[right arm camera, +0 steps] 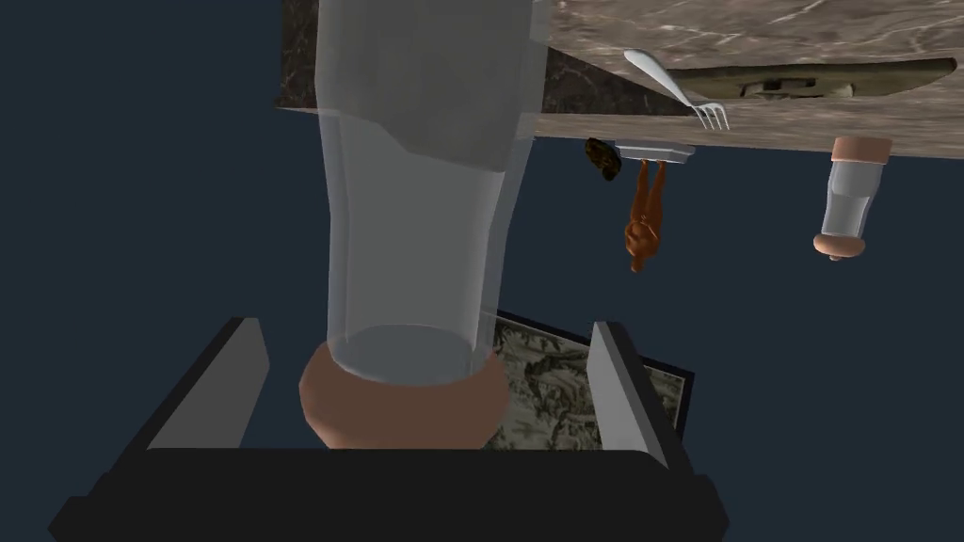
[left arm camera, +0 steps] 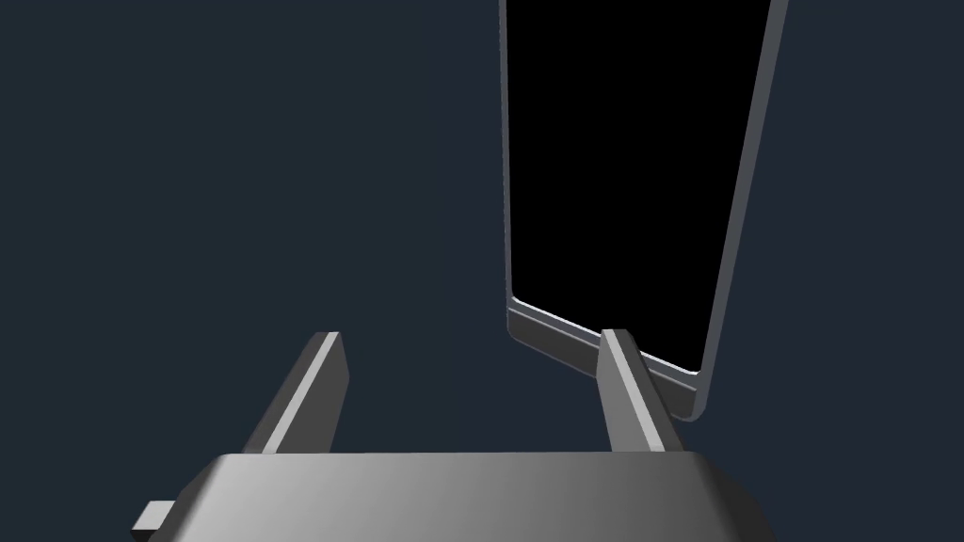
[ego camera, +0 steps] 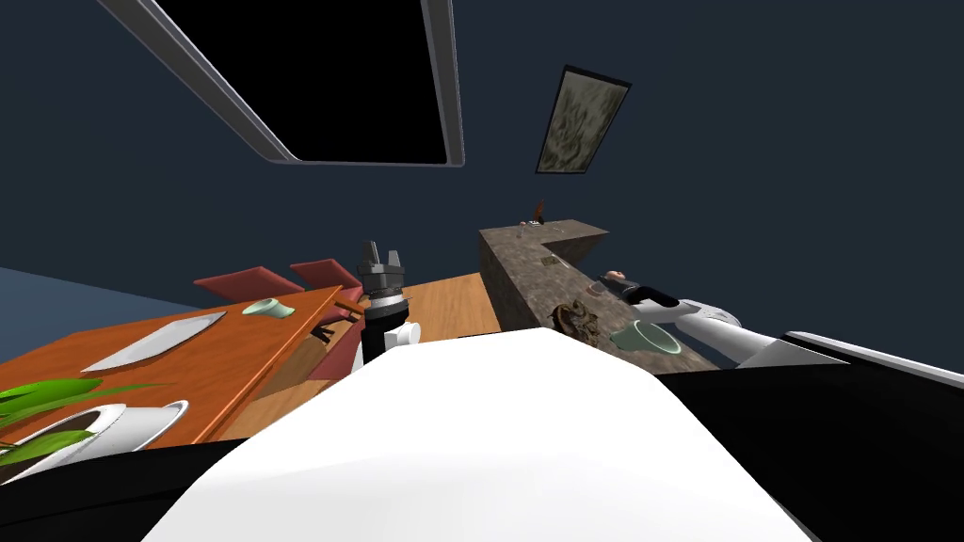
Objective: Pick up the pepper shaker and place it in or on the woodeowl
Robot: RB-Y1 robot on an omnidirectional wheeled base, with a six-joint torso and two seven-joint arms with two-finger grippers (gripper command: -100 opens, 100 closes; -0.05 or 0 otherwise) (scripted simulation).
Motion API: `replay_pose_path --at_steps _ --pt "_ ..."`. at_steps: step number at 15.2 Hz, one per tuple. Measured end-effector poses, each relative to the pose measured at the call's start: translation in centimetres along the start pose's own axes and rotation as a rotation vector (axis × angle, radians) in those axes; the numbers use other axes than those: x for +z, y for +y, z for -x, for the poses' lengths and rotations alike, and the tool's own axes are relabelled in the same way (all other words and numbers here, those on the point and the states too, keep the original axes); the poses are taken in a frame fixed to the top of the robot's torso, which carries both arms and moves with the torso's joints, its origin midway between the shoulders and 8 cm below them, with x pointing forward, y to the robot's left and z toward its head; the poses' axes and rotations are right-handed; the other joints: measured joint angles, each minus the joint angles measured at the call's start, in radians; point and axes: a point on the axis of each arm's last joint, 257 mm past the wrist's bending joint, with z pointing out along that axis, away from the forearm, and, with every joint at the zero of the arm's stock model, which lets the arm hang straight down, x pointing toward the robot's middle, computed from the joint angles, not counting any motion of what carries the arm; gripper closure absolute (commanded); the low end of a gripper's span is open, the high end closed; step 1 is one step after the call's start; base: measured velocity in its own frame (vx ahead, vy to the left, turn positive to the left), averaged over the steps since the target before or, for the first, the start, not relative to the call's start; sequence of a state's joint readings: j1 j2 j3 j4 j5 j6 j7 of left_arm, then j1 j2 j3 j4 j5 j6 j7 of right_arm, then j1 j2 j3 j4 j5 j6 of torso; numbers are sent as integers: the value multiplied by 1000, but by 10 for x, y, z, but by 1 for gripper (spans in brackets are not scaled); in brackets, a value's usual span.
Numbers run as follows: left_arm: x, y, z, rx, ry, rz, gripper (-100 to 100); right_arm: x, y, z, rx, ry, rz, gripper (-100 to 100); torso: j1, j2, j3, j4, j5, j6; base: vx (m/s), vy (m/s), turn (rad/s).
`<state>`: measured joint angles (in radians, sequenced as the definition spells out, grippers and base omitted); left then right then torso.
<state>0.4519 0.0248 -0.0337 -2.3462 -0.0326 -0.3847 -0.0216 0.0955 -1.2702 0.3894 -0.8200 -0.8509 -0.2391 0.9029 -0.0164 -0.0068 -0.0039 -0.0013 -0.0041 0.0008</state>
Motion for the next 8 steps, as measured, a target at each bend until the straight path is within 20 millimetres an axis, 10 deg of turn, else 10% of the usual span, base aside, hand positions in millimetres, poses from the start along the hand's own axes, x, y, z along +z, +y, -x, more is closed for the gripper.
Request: replay_pose_path --at_steps 2,3,8 --pt "0 0 0 0 0 0 0 1 0 -2 -4 4 2 -100 5 0 0 0 1 0 0 -10 -1" --pt "0 0 0 0 0 0 0 1 0 -2 -4 4 2 100 7 0 0 0 2 0 0 0 0" --pt "0 0 0 0 0 0 0 -2 -19 5 -1 -10 -38 100 19 -3 -2 -1 5 1 58 134 -51"
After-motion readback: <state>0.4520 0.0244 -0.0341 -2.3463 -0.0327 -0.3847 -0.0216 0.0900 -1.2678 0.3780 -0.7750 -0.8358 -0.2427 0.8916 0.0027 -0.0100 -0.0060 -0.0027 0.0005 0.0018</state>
